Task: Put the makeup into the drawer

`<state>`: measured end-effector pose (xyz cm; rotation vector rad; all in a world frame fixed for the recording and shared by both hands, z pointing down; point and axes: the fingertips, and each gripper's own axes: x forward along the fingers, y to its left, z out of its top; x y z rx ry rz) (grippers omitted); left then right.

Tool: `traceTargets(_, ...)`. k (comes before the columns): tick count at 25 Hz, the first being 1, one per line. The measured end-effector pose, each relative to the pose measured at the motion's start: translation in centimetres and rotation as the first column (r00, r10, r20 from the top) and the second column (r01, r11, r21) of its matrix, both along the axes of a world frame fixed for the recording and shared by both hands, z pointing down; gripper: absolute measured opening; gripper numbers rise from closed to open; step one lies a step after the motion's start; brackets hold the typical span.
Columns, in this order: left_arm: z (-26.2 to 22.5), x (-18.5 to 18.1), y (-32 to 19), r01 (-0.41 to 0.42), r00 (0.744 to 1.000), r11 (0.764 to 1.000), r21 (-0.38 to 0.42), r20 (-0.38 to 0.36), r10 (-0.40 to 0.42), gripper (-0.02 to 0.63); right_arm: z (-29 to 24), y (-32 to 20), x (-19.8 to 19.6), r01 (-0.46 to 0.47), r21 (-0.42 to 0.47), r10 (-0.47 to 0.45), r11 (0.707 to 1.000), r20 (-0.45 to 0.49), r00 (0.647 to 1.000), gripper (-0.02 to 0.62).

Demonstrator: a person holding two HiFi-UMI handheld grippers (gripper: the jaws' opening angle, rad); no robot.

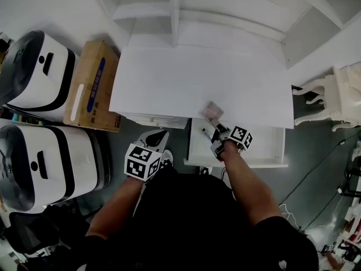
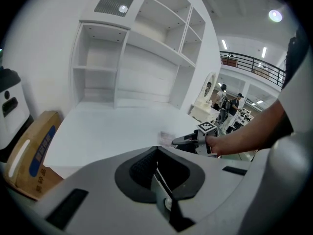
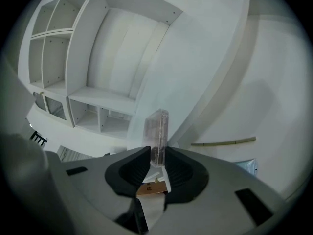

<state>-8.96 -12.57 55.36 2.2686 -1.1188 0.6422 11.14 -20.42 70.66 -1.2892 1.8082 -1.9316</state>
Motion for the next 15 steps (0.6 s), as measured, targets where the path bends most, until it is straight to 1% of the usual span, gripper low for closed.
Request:
traceTargets(6,-0.2,1.5,-0.3,-0.032,0.999,0.999,0.005,-0.009,0.032,0.011,-1.1,0.6,0.3,0.017,0.003,-0.017,1.0,0.013,1.0,0.085)
traceTargets(15,-0.2,3.7,-0.3,-0.076,0.997,0.997,0.006,-0.009,0.076,0.011,-3.3,1.5,2.6,0.053,0.064,-0.051,0.997,-0.034,0.998,0.066)
